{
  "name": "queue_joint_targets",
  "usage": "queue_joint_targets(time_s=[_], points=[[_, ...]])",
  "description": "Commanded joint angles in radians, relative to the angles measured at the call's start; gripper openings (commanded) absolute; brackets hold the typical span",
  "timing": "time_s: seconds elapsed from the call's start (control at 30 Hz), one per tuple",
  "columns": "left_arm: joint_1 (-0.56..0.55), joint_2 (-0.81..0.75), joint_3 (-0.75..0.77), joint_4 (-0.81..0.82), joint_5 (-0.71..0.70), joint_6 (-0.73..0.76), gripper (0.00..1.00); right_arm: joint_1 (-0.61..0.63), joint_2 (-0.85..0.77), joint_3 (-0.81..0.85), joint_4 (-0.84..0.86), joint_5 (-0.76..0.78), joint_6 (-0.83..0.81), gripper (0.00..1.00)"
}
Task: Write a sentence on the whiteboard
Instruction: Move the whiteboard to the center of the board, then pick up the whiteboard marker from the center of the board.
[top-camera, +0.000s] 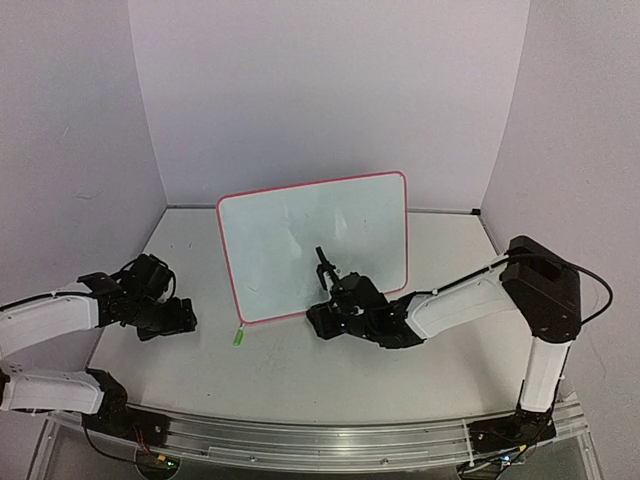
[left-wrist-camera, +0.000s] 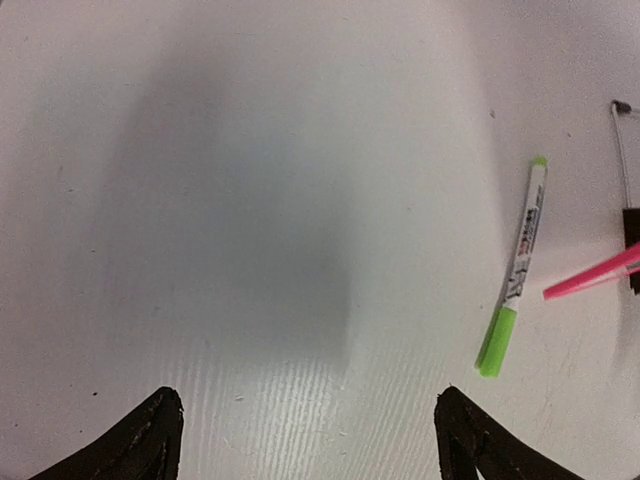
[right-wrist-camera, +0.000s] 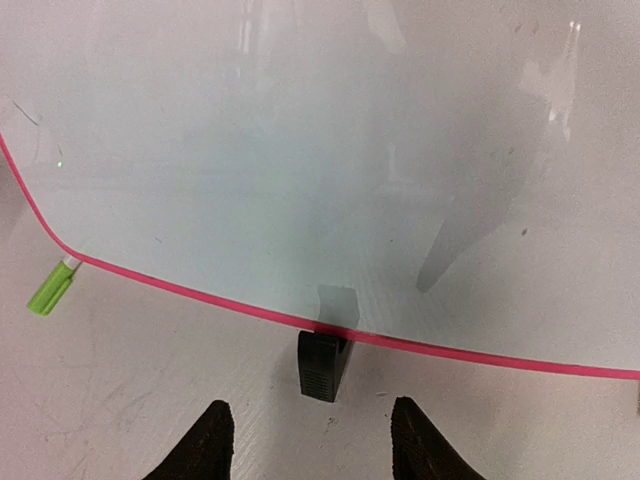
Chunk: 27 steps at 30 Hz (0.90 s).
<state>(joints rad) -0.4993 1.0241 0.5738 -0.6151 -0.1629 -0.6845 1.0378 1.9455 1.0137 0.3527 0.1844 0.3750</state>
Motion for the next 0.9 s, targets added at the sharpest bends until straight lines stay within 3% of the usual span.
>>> queue_joint_targets(time_s=[0.0,0.23,0.43,0.87], points=[[-0.087,0.006,-0.027,0.136,0.044,-0.020,0.84,0.001,-0.107,-0.034,-0.071,0.084,0.054,0.53],[-0.174,0.120,-0.042,0.306,0.099,-0.019,0.61,0.002,-0.163,-0.056,-0.098,0.144,0.069,0.54],[-0.272,0.256,-0.014,0.391,0.070,-0.041,0.59,0.002,-0.183,-0.078,-0.102,0.169,0.085,0.55],[-0.311,0.429,0.035,0.481,0.067,-0.062,0.53,0.002,-0.197,-0.100,-0.105,0.197,0.089,0.55]])
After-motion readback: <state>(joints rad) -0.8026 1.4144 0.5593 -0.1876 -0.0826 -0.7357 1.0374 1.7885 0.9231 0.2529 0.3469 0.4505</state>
